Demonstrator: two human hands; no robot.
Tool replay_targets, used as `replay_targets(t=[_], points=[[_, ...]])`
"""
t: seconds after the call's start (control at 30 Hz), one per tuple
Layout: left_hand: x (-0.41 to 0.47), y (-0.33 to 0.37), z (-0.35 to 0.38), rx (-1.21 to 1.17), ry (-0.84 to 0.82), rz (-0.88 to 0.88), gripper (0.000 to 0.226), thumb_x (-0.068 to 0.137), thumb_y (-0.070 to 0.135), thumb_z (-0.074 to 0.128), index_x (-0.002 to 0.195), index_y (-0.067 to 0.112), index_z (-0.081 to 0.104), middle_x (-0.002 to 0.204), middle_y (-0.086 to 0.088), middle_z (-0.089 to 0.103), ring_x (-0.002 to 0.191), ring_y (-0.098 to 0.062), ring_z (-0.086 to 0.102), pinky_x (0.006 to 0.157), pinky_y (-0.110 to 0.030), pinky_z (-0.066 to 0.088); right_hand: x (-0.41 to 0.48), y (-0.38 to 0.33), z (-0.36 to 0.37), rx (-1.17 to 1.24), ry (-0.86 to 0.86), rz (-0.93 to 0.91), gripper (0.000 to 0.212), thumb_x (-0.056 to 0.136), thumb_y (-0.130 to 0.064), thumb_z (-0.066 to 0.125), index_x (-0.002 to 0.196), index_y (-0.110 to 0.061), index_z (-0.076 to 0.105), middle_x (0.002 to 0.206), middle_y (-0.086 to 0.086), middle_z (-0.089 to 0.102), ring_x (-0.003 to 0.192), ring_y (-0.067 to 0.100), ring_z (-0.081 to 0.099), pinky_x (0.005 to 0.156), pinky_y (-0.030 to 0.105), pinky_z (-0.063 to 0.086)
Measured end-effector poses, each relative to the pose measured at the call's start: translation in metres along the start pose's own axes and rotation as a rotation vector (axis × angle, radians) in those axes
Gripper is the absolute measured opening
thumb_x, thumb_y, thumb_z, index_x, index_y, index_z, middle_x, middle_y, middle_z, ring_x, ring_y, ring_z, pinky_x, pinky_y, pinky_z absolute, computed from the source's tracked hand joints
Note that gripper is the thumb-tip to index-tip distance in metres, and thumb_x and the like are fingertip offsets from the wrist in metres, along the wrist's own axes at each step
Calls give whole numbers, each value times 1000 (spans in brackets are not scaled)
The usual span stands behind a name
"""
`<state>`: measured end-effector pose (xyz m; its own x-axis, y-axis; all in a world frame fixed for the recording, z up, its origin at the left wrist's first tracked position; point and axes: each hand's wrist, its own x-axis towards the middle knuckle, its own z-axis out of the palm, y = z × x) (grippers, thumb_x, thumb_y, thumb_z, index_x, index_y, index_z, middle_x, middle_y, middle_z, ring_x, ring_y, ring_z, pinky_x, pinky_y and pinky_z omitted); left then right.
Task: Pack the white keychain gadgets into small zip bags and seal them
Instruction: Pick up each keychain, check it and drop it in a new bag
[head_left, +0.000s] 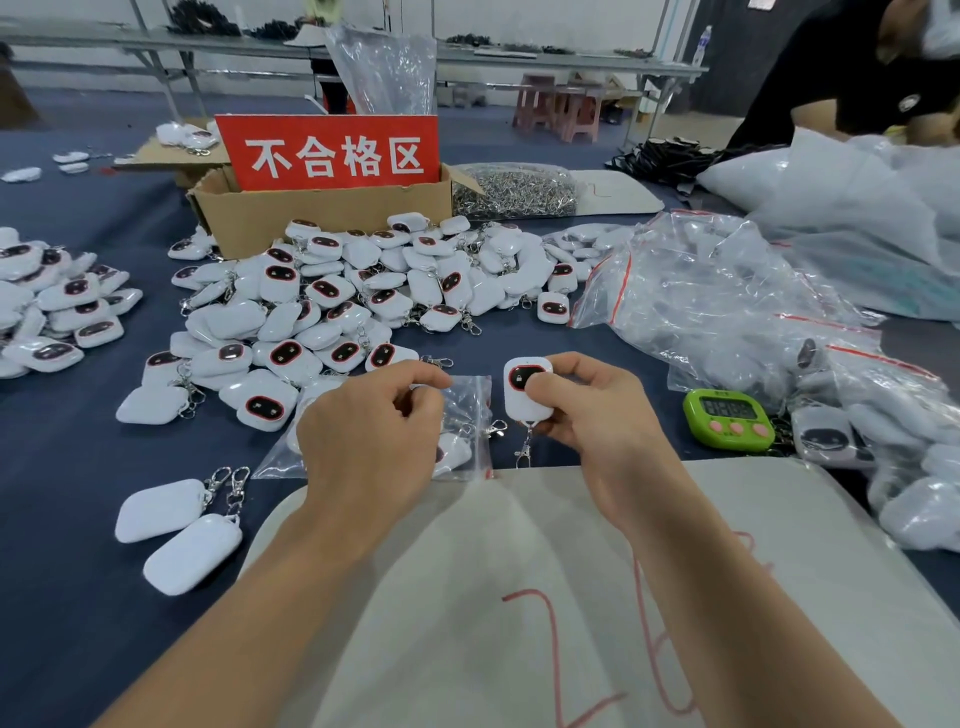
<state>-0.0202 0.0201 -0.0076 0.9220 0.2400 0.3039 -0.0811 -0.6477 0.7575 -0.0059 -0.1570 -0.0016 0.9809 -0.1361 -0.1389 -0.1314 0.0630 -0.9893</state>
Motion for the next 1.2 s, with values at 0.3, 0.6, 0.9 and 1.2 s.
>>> replay_targets(t=[0.3,0.6,0.9,1.2], points=[[0,0,0,11,-1,8,32,83,31,44,86,40,74,53,21,58,60,-7,70,69,-34,50,1,-5,-5,307,-55,136,17,96,-3,61,95,-11,77,79,3,73,72,17,66,75,31,51],[-2,1,0,-13,-7,2,32,83,31,43,87,39,74,52,19,58,55,-3,68,71,-33,50,0,-9,-5,453,-146,147,11,102,0,50,107,-2,60,85,15,75,64,21,67,58,25,55],[-2,2,-1,10,-16,-1,33,83,32,42,86,40,74,52,18,59,61,-10,71,73,-37,51,-1,-5,-5,242,-60,-30,17,94,9,54,98,-7,57,76,13,71,60,21,60,52,26,41],[-2,5,-2,3,-15,-7,33,83,32,43,86,39,75,53,19,59,61,-11,71,73,-39,52,2,-1,-6,256,-183,11,37,92,18,48,111,-6,68,89,9,78,74,17,70,68,25,55]])
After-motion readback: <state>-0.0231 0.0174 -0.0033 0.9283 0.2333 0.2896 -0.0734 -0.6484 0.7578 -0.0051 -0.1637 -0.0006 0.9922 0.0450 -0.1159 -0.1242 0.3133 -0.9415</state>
